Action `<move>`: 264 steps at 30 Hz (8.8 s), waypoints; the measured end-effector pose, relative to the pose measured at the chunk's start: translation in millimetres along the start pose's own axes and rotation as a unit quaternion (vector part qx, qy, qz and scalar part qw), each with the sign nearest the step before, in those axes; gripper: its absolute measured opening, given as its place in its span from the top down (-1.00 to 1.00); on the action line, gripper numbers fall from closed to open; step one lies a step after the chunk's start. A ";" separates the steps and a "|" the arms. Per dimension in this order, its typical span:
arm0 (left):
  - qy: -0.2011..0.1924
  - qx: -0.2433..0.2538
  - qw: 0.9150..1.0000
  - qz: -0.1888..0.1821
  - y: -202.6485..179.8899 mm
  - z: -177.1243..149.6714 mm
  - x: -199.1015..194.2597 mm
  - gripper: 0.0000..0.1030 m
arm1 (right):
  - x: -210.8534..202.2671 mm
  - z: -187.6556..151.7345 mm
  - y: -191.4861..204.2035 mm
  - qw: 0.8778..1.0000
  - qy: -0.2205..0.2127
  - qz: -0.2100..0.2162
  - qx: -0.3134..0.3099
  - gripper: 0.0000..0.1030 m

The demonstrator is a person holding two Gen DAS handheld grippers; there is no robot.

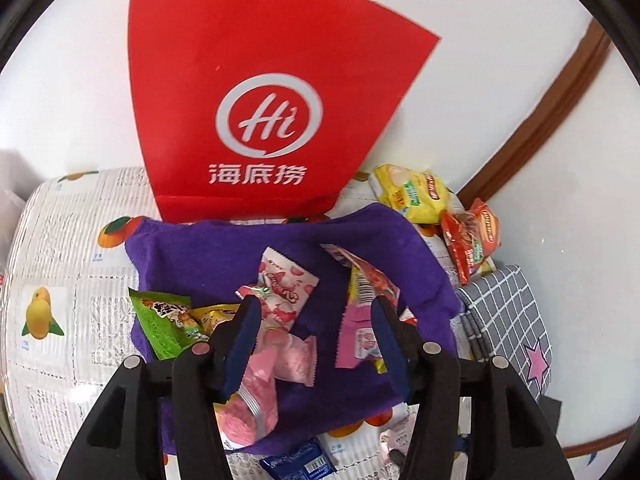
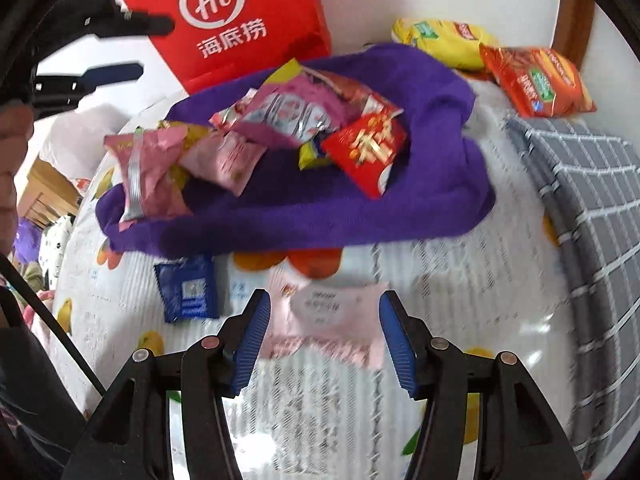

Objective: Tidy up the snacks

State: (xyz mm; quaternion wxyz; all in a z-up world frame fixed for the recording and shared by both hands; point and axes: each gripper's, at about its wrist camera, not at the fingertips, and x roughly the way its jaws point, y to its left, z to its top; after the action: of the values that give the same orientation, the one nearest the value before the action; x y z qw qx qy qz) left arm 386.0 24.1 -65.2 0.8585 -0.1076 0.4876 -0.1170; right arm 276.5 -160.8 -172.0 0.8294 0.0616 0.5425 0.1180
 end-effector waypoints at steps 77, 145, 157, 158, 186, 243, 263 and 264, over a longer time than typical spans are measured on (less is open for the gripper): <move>0.035 -0.051 0.996 0.056 34.7 -212.2 -1.5 -0.21 | -2.1 -53.0 -32.7 0.993 -0.120 -0.001 -0.006 0.09; -0.081 -0.020 0.996 0.045 4.8 -126.4 -78.1 0.42 | -116.9 33.0 18.0 0.974 -0.222 0.015 -0.040 0.35; -0.083 -0.028 0.995 0.040 2.1 -53.0 -60.0 0.42 | -97.7 101.4 27.4 0.976 -0.213 -0.007 -0.043 0.35; -0.083 -0.028 0.995 0.040 1.4 -47.5 -58.1 0.42 | -94.5 107.8 26.3 0.976 -0.212 -0.016 -0.040 0.35; -0.038 -0.053 0.997 0.046 21.2 -21.9 0.7 0.41 | -4.7 104.9 -36.7 0.982 -0.182 0.042 0.034 0.35; 0.055 -0.037 0.996 0.064 7.3 -31.9 61.9 0.35 | -9.7 93.6 -26.9 0.971 -0.212 0.113 0.002 -0.43; 0.066 -0.032 0.996 0.058 7.8 -31.4 61.8 0.06 | -7.2 93.2 -22.8 0.971 -0.211 0.110 -0.010 -0.43; 0.065 -0.032 0.996 0.057 7.9 -31.2 61.6 0.04 | -6.7 93.2 -22.9 0.971 -0.210 0.109 -0.011 -0.43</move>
State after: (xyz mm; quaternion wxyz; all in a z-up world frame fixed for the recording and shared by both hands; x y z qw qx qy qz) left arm 390.4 10.6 -133.2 0.8261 -0.0991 0.5515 -0.0591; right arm 362.2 -182.2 -133.7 0.9076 0.1353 0.3445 0.1982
